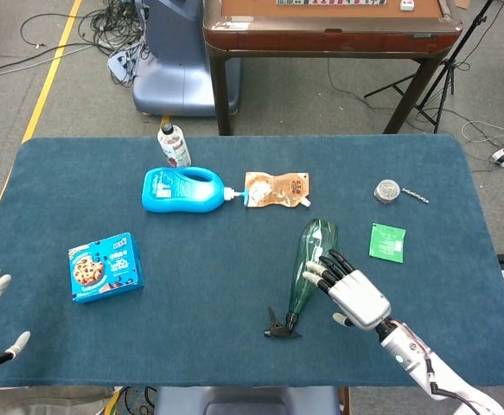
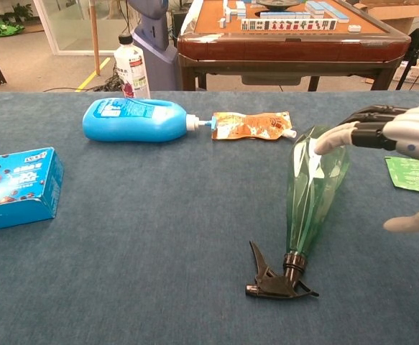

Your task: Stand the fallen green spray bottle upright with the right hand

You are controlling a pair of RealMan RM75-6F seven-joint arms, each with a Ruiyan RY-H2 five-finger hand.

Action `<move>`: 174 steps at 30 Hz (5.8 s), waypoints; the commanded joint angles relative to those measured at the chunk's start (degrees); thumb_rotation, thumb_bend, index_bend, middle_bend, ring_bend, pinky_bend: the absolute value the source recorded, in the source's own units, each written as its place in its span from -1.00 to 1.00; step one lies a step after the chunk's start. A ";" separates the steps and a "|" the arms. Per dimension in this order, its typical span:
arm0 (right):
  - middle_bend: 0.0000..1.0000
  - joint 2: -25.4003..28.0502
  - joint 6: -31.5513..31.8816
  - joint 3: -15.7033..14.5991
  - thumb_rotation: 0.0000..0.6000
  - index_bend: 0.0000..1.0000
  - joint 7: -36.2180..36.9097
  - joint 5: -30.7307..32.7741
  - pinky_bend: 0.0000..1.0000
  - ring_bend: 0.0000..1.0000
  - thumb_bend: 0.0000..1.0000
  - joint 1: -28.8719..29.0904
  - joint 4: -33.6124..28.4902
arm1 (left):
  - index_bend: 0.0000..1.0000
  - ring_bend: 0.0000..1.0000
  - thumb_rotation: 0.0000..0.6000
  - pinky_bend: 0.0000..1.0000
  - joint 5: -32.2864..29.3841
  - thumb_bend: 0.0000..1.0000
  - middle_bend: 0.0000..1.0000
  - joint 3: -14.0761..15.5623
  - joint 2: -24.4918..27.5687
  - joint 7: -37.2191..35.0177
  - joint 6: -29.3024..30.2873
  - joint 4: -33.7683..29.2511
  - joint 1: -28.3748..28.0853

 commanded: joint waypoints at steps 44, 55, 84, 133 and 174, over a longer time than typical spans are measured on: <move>-0.77 -23.52 -10.44 4.95 1.00 -0.73 -16.63 15.08 -0.92 -0.93 -1.00 13.82 16.86 | -0.92 -0.89 1.00 -0.96 -0.56 -0.49 -1.00 0.10 0.08 -1.44 0.92 1.21 1.41; -0.77 -29.36 -12.32 9.95 1.00 -0.73 -21.22 26.81 -0.92 -0.93 -1.00 19.44 21.44 | -0.92 -0.89 1.00 -0.96 -1.08 -0.49 -1.00 0.06 -0.16 -2.39 0.59 2.27 1.53; -0.63 -28.01 -8.96 5.28 1.00 -0.26 -33.39 45.35 -0.92 -0.93 -0.76 27.96 19.35 | -0.91 -0.89 1.00 -0.96 -1.37 -0.49 -1.00 0.09 -0.79 -3.93 0.62 4.03 1.97; -0.08 -17.13 7.38 11.66 1.00 0.47 55.23 20.20 -0.72 -0.49 -0.46 8.18 14.14 | -0.86 -0.89 1.00 -0.96 -0.77 -0.49 -1.00 0.14 -0.70 -3.08 0.31 3.18 1.84; -0.74 -15.52 8.24 6.75 1.00 -0.74 67.49 10.93 -0.92 -0.88 -0.96 6.21 21.87 | -0.86 -0.89 1.00 -0.96 -0.67 -0.49 -1.00 0.18 -0.88 -2.71 -0.03 3.10 1.56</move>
